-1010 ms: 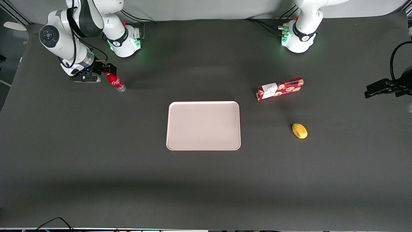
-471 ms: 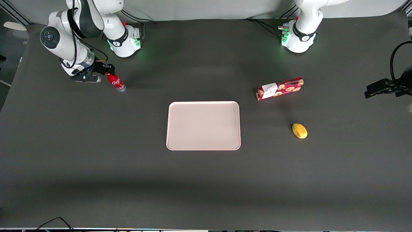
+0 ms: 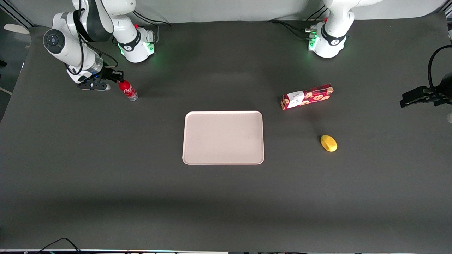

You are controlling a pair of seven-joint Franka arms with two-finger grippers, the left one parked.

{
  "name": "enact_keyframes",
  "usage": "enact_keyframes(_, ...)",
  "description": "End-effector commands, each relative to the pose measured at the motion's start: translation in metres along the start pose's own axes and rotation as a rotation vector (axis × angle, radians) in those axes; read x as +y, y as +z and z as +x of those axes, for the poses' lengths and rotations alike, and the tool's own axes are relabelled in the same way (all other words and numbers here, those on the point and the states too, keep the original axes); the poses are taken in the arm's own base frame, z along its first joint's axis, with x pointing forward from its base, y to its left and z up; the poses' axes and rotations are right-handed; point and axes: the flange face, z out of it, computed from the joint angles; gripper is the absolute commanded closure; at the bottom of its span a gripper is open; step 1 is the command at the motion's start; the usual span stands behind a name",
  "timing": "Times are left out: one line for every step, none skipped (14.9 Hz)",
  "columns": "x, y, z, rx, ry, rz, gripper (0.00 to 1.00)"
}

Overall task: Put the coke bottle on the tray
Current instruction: 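Close the right gripper on the bottle neck and lift it, then carry the held bottle over the white tray with the right gripper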

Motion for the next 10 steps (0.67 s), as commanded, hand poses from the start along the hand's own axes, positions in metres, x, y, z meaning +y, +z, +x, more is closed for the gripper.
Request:
enact_keyframes(-0.009,-0.058,0.020,-0.020,0.002,0.004,1.00)
enact_keyframes(-0.012,-0.077,0.026,-0.015,-0.003,0.003,1.00)
enact_keyframes(-0.014,-0.099,0.033,-0.015,-0.004,0.003,1.00)
enact_keyframes(-0.016,-0.124,0.040,-0.019,-0.007,0.002,1.00)
enact_keyframes(-0.018,-0.149,0.045,-0.021,-0.010,0.003,1.00)
enact_keyframes(-0.023,-0.182,0.051,-0.005,-0.015,0.003,1.00)
enact_keyframes(-0.029,-0.209,0.058,-0.006,-0.023,0.008,1.00)
enact_keyframes(-0.035,-0.235,0.066,-0.013,-0.030,0.006,1.00)
enact_keyframes(-0.048,-0.260,0.070,-0.029,-0.047,-0.003,1.00)
enact_keyframes(-0.060,-0.282,0.075,-0.045,-0.040,-0.007,1.00)
